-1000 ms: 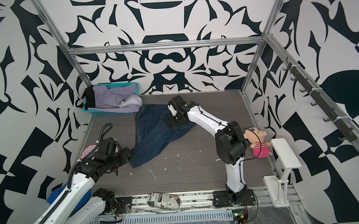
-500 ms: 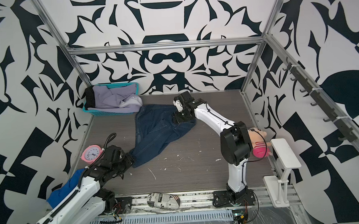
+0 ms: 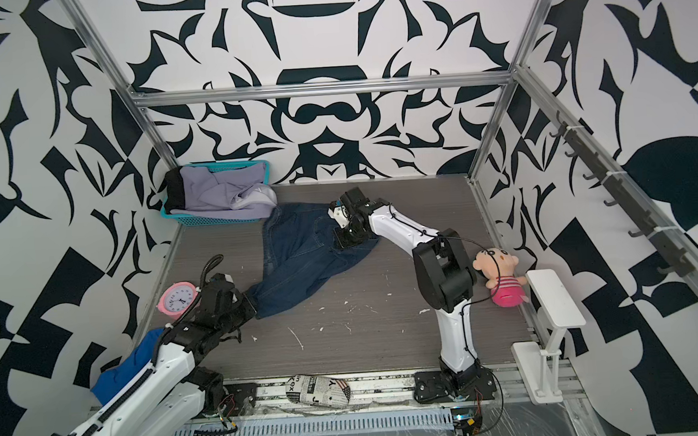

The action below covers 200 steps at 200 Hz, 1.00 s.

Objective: Fold and stack the skirts
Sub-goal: 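Grasp the skirt waistband corners with both grippers and stretch it apart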

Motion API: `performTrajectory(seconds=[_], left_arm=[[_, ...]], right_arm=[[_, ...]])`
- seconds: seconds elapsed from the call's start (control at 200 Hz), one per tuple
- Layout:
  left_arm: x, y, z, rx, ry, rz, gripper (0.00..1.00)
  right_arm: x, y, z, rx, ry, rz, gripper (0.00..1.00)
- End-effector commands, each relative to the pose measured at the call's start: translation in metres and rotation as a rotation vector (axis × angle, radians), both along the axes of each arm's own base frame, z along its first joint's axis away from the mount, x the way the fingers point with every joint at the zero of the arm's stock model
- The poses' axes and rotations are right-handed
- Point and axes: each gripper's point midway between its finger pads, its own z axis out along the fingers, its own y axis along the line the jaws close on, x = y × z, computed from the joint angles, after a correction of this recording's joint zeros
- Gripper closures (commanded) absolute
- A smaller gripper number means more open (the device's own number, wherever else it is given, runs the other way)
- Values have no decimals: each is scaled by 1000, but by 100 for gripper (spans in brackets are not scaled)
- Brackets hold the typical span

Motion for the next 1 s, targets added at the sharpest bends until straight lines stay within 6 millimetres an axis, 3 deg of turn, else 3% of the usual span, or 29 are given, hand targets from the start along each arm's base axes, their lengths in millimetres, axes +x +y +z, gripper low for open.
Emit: performTrajectory(seconds=[0.0,0.05,0.225,0.355,0.58,0.705,0.995], left_arm=[[0,14,9,55,-27,42,100],[1,16,17,66,-49,40,100],[6,22,47,123,-121,32,100],[11,26,69,178,-182,11,100],[20,51,111,337,-297,66,100],[28,53,149,391,-402,56,100],[41,48,257,495,-605,-5,100]], right_arm=[[6,2,38,42,-82,13,93],[6,1,51,58,-108,4,100],[3,-21,110,175,-165,-58,100],[1,-53,146,254,-195,-128,100],[-4,-109,183,325,-260,-264,100],[-6,-126,205,366,-297,-304,100],[-31,-135,269,418,-451,-280,100]])
